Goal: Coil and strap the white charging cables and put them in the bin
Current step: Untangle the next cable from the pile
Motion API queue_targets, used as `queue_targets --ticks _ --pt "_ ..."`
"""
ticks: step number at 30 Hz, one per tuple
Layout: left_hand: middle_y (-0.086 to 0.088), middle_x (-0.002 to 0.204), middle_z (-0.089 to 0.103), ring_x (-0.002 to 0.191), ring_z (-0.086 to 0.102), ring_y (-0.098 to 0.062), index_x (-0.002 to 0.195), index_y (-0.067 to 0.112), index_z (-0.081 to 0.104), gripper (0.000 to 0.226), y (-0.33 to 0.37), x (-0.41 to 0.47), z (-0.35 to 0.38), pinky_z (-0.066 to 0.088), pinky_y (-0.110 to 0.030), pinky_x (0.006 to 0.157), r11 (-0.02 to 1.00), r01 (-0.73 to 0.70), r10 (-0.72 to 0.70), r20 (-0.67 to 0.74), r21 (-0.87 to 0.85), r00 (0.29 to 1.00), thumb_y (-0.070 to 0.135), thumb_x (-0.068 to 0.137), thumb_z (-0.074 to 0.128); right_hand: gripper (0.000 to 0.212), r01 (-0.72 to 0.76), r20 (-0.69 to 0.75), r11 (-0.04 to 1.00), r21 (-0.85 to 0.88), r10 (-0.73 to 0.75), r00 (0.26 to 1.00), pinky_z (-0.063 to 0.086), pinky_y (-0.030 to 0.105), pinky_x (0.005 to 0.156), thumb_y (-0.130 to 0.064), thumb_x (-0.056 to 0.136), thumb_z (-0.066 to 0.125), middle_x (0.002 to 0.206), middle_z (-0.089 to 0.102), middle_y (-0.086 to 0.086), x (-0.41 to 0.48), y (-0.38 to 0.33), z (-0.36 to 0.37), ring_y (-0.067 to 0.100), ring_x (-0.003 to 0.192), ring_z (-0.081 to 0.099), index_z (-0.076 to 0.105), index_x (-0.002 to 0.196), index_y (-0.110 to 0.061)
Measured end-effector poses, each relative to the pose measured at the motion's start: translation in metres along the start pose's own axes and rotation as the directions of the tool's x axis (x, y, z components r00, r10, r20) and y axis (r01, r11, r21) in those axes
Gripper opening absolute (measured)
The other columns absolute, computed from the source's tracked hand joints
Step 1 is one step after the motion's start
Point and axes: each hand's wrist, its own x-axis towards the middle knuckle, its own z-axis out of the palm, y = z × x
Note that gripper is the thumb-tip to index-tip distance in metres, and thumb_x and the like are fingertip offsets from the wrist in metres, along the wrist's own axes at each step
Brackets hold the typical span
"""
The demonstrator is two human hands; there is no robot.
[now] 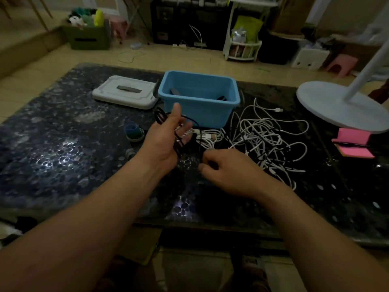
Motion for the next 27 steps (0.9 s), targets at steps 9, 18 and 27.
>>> queue_targets --ticks 9,18,27 --pt "-0.016 0.115 0.074 0.103 0.075 -0.03 0.129 0.013 0.061 0.032 -0.001 -0.014 0.009 0.06 -0.047 0.093 0.996 0.028 -0.04 0.141 0.082 0.989 0.033 0.105 0.061 0.016 0.12 0.024 0.958 0.259 -0.13 0.991 0.057 0.041 0.074 -0.048 0.099 0.064 0.083 0.067 -0.011 -0.004 -0.012 0.005 0.006 0.076 0.063 0.066 0.094 -0.033" --pt "-0.01 0.09 0.073 0.079 0.071 -0.025 0.119 0.009 0.061 0.043 0.002 -0.015 0.006 0.061 -0.041 0.074 0.974 0.155 -0.183 0.163 0.167 0.97 0.049 0.105 0.054 0.017 0.15 0.03 0.962 0.226 -0.161 0.986 0.056 0.038 0.077 -0.051 0.098 0.067 0.086 0.067 -0.014 -0.008 -0.014 0.011 0.003 0.08 0.063 0.071 0.097 -0.034" --pt "-0.003 0.056 0.06 0.043 0.043 -0.017 0.085 0.009 0.06 0.054 0.012 -0.03 0.009 0.035 -0.023 0.042 0.637 -0.219 -0.121 0.376 0.739 0.919 0.057 0.104 0.046 0.011 0.03 -0.009 0.86 0.51 -0.029 1.0 0.056 0.025 0.075 -0.028 0.094 0.078 0.091 0.075 -0.006 -0.005 0.007 -0.027 0.005 0.083 0.071 0.069 0.1 -0.025"
